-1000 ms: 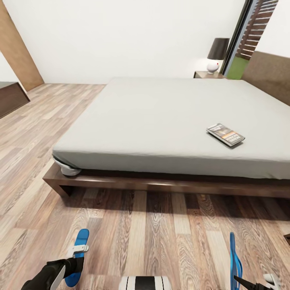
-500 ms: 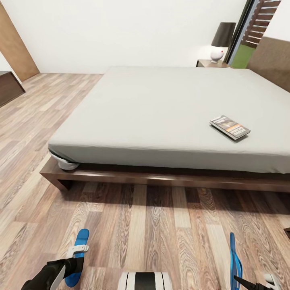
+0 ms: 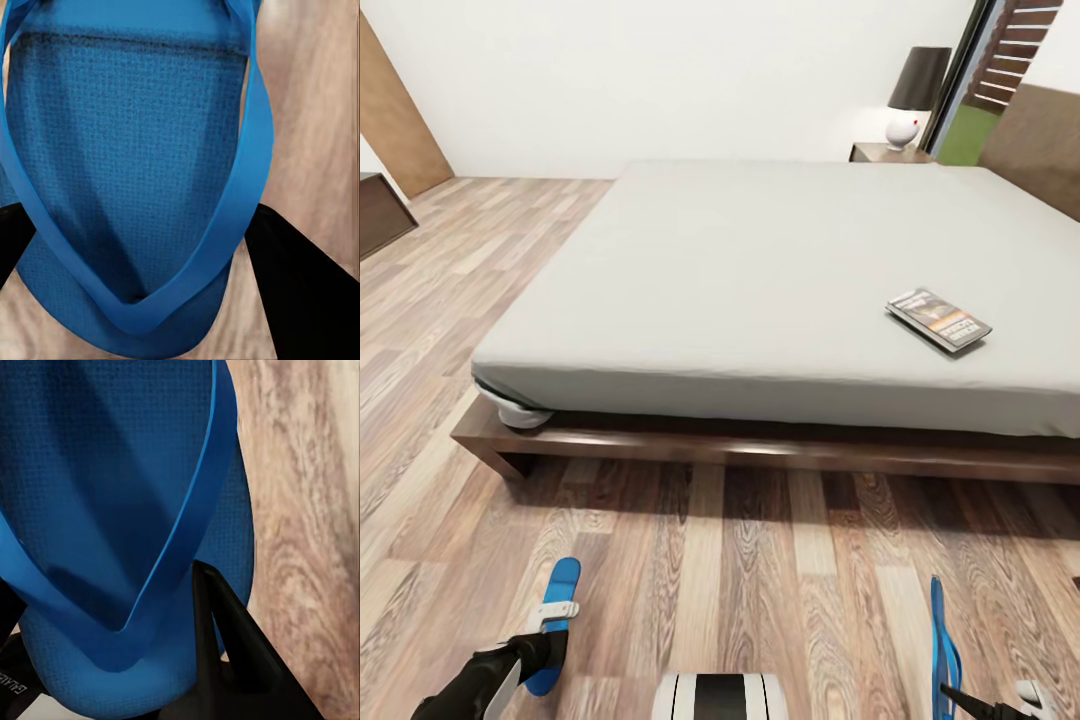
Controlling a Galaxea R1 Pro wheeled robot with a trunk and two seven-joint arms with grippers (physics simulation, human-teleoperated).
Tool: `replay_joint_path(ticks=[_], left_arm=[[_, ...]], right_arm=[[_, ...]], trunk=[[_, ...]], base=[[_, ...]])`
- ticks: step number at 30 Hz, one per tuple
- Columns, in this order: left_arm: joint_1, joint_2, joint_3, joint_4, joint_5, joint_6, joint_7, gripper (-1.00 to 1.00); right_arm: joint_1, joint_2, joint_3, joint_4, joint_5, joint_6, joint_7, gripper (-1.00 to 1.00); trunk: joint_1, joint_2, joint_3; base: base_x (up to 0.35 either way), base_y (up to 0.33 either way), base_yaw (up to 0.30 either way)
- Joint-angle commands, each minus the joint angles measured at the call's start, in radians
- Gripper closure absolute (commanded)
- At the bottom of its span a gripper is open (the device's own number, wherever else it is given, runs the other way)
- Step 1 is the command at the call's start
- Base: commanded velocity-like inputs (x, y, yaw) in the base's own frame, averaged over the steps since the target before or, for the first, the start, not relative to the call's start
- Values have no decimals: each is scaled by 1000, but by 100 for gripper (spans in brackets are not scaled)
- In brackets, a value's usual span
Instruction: In the bedroom, move the book from the bed onto either nightstand, and place the two sandals side by side next to the bed.
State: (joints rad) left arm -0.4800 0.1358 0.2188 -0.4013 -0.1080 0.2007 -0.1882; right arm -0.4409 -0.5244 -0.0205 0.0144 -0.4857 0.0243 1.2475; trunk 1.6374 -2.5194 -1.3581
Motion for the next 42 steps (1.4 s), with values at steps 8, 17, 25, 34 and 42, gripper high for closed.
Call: replay_joint_path(ticks=[8, 17, 25, 34, 42], left_arm=[[0, -1, 9, -2, -12, 4, -8, 100], [0, -1, 10, -2, -12, 3, -8, 100], [0, -1, 10, -2, -11, 3, -8, 100], [0, -1, 10, -2, -10, 3, -8, 100], [0, -1, 11, -2, -10, 6, -6, 100]], right_arm=[[-1, 0, -2, 2, 0, 5, 4, 100], [-1, 0, -2, 2, -1, 6, 6, 100], [-1, 0, -2, 2, -1, 6, 6, 100], [-1, 0, -2, 1, -1, 6, 6, 100], [-1, 0, -2, 2, -1, 7, 7, 100]], trunk=[[0, 0, -1], [0, 0, -1], [0, 0, -1], [0, 0, -1], [0, 0, -1]], base=[[328, 0, 0], [313, 1, 0], [174, 150, 0], [96, 260, 0], [29, 88, 0]])
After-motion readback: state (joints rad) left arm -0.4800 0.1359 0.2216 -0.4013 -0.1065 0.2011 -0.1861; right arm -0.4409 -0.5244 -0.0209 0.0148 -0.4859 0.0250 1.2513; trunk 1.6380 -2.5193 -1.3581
